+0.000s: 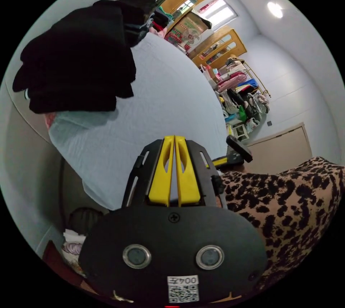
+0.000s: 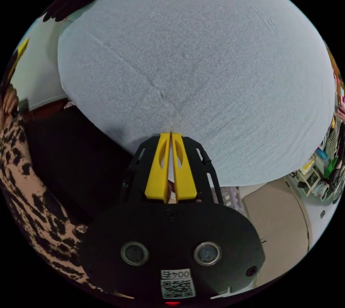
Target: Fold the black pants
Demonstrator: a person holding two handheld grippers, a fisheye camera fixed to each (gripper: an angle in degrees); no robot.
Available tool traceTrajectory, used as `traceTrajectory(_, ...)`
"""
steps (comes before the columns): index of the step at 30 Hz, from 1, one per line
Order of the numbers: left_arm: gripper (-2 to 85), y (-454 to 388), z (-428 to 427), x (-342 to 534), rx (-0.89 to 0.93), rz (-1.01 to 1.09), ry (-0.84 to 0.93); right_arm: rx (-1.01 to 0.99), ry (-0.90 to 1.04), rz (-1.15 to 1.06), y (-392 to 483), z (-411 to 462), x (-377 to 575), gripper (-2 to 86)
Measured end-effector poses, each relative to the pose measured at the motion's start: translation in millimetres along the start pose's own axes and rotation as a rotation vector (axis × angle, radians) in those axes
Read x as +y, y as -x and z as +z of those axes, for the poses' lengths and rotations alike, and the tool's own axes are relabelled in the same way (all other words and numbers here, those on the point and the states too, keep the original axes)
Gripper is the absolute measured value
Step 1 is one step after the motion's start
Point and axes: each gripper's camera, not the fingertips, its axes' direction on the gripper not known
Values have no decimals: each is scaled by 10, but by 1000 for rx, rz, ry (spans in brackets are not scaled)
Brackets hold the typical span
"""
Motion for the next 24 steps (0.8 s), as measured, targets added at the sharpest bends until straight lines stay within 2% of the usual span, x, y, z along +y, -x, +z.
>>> traceTrajectory(6,8,364,-447,-247,-71,-4,-169,-9,15,34,153,672,266,-9)
traceTrajectory(10,29,552,-1007,-416,-248,19,-308,42,20,32,356,1090,488,-9)
traceTrajectory(14,141,824,-1350,-722,-478,-4,-358,90,29,54,543,1461,718,-9)
traceTrajectory(17,183,1165,-1272,-1003,-523,-28,-288,41,21,72,513,1682,917,-9)
traceTrajectory(21,171,1645,-1029,-1207,-446,-89,-206,-18,-27,104,474,1926,1239,-9)
traceTrajectory(24,76,1722,-981,-1248,-476,-86,-203,-26,-62,123,514,2110,1498,-9)
